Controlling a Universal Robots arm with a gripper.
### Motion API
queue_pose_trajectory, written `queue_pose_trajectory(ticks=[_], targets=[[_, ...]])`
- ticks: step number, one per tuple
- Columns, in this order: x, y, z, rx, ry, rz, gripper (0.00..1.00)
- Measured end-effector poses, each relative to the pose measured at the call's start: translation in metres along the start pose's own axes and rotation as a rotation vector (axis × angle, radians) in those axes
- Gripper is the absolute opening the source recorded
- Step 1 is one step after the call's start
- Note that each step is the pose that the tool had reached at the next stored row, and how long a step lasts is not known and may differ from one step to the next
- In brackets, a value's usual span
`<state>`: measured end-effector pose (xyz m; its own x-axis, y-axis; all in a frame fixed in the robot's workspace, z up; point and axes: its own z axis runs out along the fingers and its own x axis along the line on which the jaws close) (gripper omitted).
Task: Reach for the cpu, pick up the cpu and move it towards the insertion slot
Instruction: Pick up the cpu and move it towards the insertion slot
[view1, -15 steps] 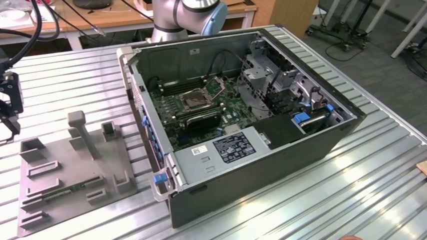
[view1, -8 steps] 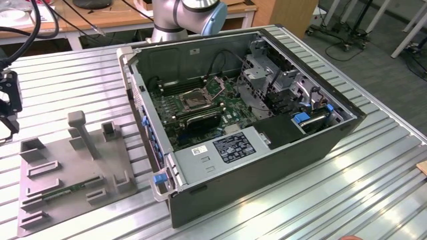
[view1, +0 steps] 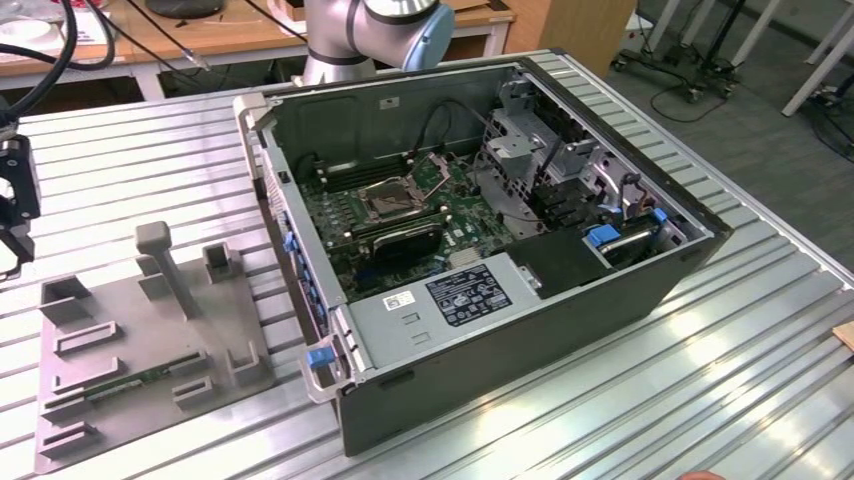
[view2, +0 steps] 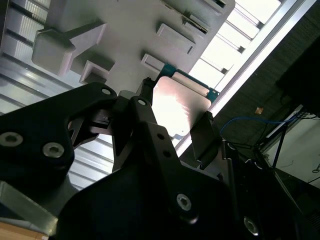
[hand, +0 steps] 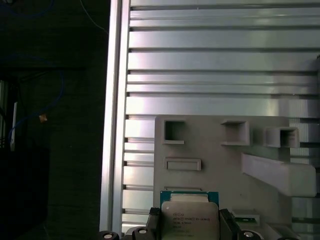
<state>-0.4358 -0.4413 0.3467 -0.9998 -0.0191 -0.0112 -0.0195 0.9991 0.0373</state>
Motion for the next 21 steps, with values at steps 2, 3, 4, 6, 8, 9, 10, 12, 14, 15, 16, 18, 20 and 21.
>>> queue_pose_trajectory(ticks=[2,3,4,6,8,9,10,12,14,15,16,18,20,21], targets=[[0.0000,0.0000,-0.0002,0.0000,0.0000,0.000,0.54],[0.0000,0.0001,-0.0013,0.0002,0.0003,0.000,0.54],[-0.0001,0.0001,-0.0022,0.0001,0.0002,0.000,0.54],[-0.0001,0.0001,-0.0023,0.0002,0.0003,0.000,0.54],[-0.0001,0.0001,-0.0024,0.0002,0.0003,0.000,0.54],[0.0000,0.0001,-0.0028,0.0003,0.0004,0.000,0.54],[0.0000,0.0001,-0.0031,0.0003,0.0005,0.000,0.54],[-0.0001,0.0002,-0.0040,0.0002,0.0003,0.000,0.54],[-0.0001,0.0002,-0.0054,0.0003,0.0004,0.000,0.54],[-0.0001,0.0003,-0.0063,0.0002,0.0003,0.000,0.54],[-0.0001,0.0003,-0.0073,0.0001,0.0004,0.000,0.54],[-0.0001,0.0004,-0.0097,0.0002,0.0003,0.000,0.54],[-0.0002,0.0004,-0.0115,0.0002,0.0002,0.000,0.54],[-0.0001,0.0005,-0.0120,0.0001,0.0001,0.000,0.54]])
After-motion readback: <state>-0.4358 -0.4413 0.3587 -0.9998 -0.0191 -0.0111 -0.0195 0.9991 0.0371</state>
